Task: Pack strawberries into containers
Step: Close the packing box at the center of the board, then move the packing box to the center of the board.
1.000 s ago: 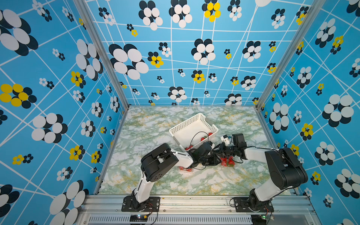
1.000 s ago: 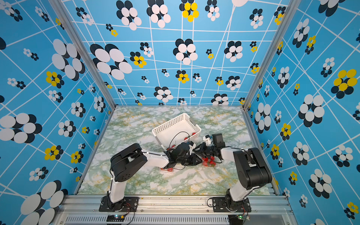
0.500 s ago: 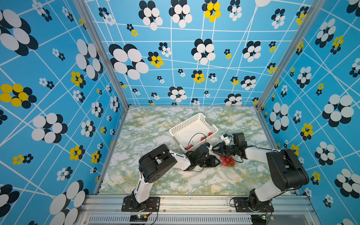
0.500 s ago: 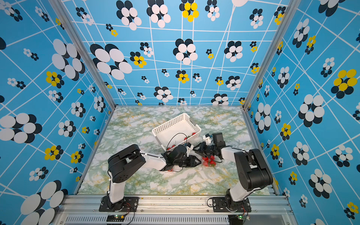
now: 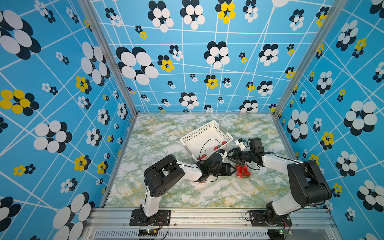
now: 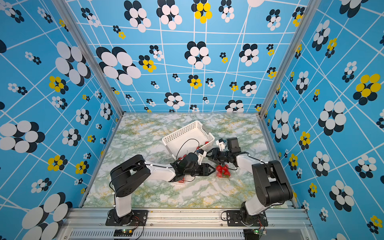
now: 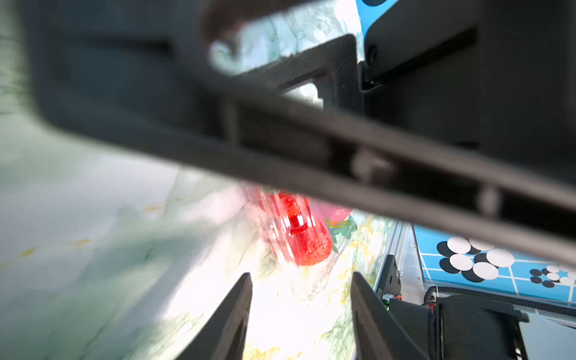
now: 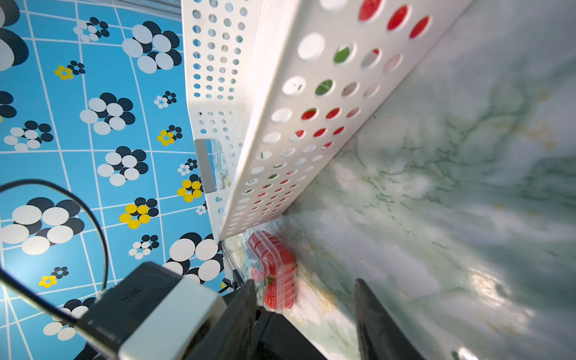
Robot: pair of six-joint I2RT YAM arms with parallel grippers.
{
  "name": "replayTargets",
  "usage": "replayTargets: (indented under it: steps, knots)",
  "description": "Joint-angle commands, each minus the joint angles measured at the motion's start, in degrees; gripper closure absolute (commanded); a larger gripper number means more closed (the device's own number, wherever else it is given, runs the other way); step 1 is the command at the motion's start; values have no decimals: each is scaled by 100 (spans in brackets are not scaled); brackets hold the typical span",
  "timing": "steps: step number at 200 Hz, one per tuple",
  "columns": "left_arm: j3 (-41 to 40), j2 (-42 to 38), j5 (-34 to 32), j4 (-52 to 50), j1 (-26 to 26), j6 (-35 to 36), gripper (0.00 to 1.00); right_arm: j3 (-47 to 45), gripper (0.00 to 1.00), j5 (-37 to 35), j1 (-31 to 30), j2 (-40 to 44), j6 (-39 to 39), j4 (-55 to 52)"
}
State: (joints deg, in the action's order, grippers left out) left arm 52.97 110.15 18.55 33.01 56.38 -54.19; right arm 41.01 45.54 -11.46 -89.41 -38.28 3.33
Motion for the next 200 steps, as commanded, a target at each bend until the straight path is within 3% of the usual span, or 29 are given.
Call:
replayTargets:
  steps: [1, 54, 95, 136, 176, 200]
  knots:
    - [-102, -263, -179, -59, 25, 196, 47, 254, 47, -19, 39, 129, 206, -303]
    - [-73, -531, -406, -405, 11, 397, 46, 642, 45, -30, 48, 128, 314, -586]
    - [124, -854, -660, -1059, -4, 735, 46, 1173, 45, -256, 259, 437, 707, -1555]
    - [460, -1151, -787, -1792, -152, 1121, 46, 1849, 45, -2009, 666, 1062, 1348, -3983]
    - [904, -1181, -648, -2355, -470, 1468, 45, 1598, 46, -2934, 923, 1815, 1331, -5350]
    - [963, -1192, -472, -2436, -727, 1481, 45, 1303, 47, -3063, 1071, 2100, 1283, -5687]
